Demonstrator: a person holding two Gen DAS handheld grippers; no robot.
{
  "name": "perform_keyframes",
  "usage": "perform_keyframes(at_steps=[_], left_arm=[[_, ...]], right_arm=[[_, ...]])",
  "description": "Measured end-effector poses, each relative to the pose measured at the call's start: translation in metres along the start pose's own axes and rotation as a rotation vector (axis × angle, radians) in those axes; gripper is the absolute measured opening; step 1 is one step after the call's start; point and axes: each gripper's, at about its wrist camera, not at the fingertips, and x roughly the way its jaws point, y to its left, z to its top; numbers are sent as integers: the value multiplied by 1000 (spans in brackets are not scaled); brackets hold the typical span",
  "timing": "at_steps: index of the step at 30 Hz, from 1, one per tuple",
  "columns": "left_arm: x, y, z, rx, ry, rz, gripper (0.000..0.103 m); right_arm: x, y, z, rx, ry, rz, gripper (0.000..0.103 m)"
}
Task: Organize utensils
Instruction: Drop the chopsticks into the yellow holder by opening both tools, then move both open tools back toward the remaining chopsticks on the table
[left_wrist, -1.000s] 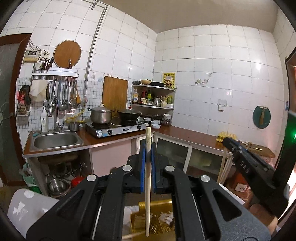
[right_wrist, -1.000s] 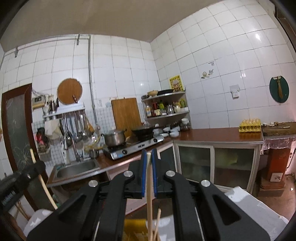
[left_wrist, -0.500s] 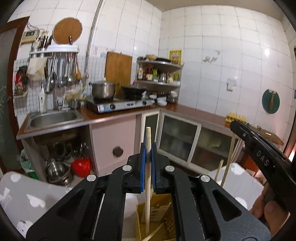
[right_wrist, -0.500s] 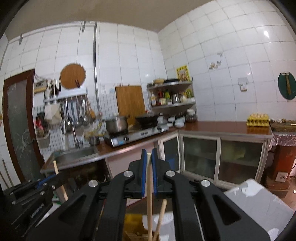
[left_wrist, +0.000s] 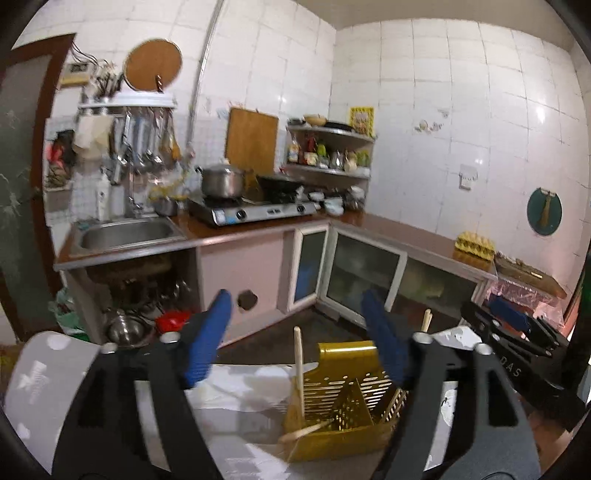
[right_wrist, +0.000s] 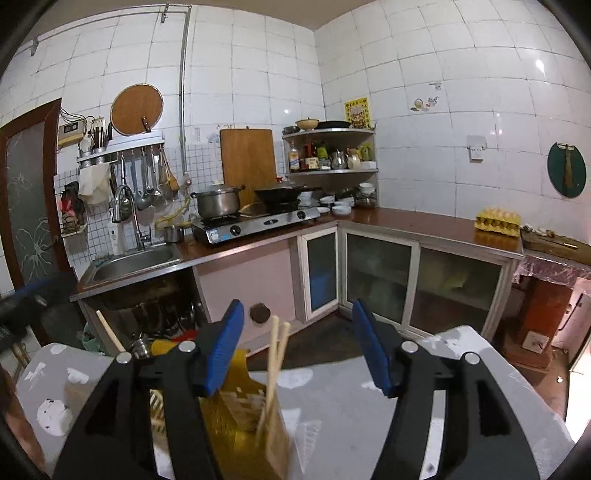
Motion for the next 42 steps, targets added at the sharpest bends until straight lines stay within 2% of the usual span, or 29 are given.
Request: perform_keyframes(at_steps=[2,4,6,10,15,18,21,33,42], left_arm=[[-19,4,5,-5,-12,4,92],[-40,10,5,-3,-28,20,98],[-61,16,2,10,-41,44,98],[-84,29,-10,5,-18,67,98],[-97,52,-33,-43,24,97,98],[-94,61,-52,-50,66,124,98],[-86,62,-73,-8,116,150,98],[-42,60,-149,16,328,154,98],[2,59,-190,23,542,135,98]], right_arm=[[-18,-6,-1,0,10,-13,61],[-34,-11,-4,5,19,-22,61],[-48,-15,-8,18,30,-24,64],[-69,-19,-24,19,49,-21,65],[-82,-18,-48,15,75,-24,65],[-83,-17,-64,25,102,-21,65],[-82,-15,-81,20,129,-23,65],[-52,-16,-146,41,280,-54,65],[-26,-11,-180,27,419,-63,65]])
